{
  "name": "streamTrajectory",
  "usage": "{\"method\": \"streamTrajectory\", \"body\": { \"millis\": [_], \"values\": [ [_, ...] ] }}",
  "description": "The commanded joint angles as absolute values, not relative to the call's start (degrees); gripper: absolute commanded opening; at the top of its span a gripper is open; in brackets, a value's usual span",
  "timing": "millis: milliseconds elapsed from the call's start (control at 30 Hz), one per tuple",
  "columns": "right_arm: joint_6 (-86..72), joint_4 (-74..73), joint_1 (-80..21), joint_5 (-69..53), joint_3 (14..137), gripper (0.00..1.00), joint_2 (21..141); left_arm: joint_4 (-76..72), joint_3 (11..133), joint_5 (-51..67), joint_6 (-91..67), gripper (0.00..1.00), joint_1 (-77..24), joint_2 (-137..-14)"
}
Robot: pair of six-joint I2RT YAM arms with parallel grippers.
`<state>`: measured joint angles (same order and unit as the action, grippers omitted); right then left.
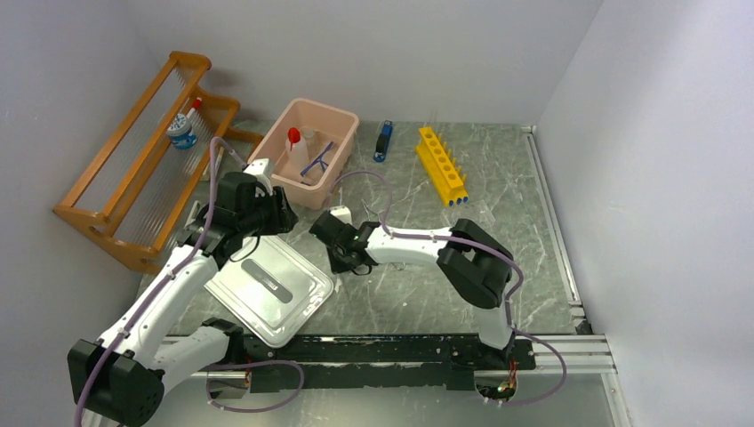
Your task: Organize the chemistry lab equipment
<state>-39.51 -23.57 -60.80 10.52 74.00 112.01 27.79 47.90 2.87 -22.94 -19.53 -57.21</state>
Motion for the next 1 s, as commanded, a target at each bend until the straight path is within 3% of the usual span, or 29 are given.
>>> {"method": "streamTrajectory", "body": {
  "millis": [0,333,500,700,967],
  "values": [
    [-38.78,-21.45,-59.70,13.31,72.83,0.02,105.25,25.45,48.35,5.02,-24.11,0.53,-19.07,-56.06],
    [-39.62,-8.12,-47.15,1.81,67.28,0.02,87.72,16.50,51.15,24.47,-25.70,0.64,-19.07,-58.81],
    [-40.42,-3.55,-43.08,-1.95,67.96,0.02,81.47,6.91,51.43,35.85,-29.73,0.67,-19.08,-59.80],
    [-44.81,-0.29,-41.47,-4.30,68.58,0.01,78.03,-10.82,50.35,45.57,-40.81,0.78,-19.16,-61.66],
    [-52.42,8.44,-40.50,-7.19,65.91,0.00,76.20,-11.42,52.42,49.42,-41.94,0.74,-19.37,-65.65]
  ]
}}
